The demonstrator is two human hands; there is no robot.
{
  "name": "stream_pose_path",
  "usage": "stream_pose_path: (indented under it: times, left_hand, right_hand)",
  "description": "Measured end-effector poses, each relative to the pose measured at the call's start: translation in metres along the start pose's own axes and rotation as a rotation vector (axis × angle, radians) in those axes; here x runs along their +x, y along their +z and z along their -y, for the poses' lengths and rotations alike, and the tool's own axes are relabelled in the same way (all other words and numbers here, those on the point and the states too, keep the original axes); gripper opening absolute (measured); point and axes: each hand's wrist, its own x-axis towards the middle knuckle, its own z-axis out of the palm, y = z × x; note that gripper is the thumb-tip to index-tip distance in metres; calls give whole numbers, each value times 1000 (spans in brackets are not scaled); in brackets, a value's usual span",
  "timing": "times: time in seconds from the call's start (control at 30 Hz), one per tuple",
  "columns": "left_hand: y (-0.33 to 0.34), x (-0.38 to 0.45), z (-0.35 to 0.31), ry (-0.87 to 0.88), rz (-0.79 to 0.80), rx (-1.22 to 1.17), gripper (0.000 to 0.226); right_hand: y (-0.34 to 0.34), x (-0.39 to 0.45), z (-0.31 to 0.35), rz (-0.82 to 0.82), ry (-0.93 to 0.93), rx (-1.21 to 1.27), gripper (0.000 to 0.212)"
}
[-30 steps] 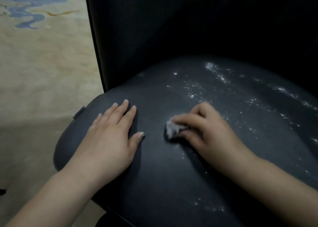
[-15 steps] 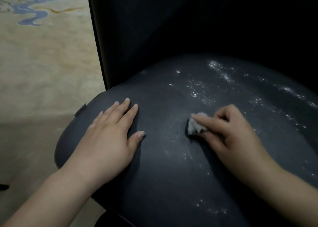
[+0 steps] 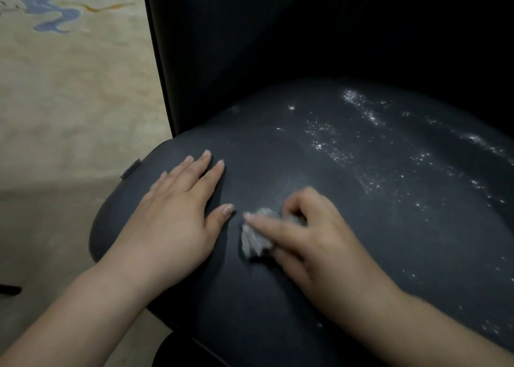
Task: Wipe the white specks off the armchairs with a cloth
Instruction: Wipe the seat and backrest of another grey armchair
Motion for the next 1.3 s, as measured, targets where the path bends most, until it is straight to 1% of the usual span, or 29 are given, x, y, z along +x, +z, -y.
stream_pose_path:
  times: [0.1, 0.17, 0.27, 0.33, 0.43, 0.5, 0.6, 0.67, 0.77, 0.83, 0.87, 0.93, 1.03, 1.07, 1.13, 1.2, 1.23, 1.3]
  left_hand:
    - [-2, -1, -2, -1, 3, 1, 83]
    - [-2, -2, -3, -2, 1, -3, 84]
    - [-1, -1, -2, -7, -4, -14, 78]
    - [0, 0, -2, -4, -1, -5, 75]
    - [0, 0, -1, -3, 0, -3, 75]
    - [0, -1, -2, 0, -4, -14, 75]
    - [1, -1, -2, -6, -14, -12, 75]
    - [0, 0, -2, -4, -6, 0, 74]
    - [-1, -1, -1, -4, -7, 3, 75]
    - [-1, -2, -2, 0, -6, -4, 75]
    - [0, -3, -2, -2, -7, -5, 75]
    - [1, -2, -3, -12, -20, -6, 74]
    - [0, 2, -4, -12, -39, -2, 71]
    - [-1, 4, -5, -12, -42, -3, 70]
    - [-3, 6, -4, -14, -46, -14, 70]
    - [-5, 8, -3, -13, -41, -25, 69]
    - [-5, 9, -1, -14, -45, -26, 69]
    - [-4, 11, 1, -24, -70, -32, 69]
  right_hand:
    - [-11, 20, -27, -98, 121, -28, 40]
    - [-21, 4, -37, -137, 173, -62, 40]
    - [-7, -14, -12, -99, 77, -29, 36]
    - [4, 1, -1, -67, 14, -3, 38]
    - [-3, 23, -23, -124, 81, -29, 41]
    - [-14, 10, -37, -168, 131, -67, 41]
    - [-7, -9, -20, -106, 63, -50, 38]
    - [1, 8, -11, -72, 23, -24, 38]
    - [-3, 36, -24, -96, 107, -38, 38]
    - [-11, 25, -36, -146, 136, -63, 38]
    - [-12, 14, -36, -153, 120, -63, 38]
    - [-7, 7, -25, -109, 67, -21, 38]
    - [5, 59, -27, -65, -7, -30, 36]
    - [6, 83, -34, -62, 21, -46, 35]
    - [1, 116, -55, -88, 147, -67, 35]
    - [0, 118, -77, -201, 253, -80, 35]
    - [1, 114, -83, -251, 267, -82, 35]
    - [6, 118, -91, -281, 279, -88, 34]
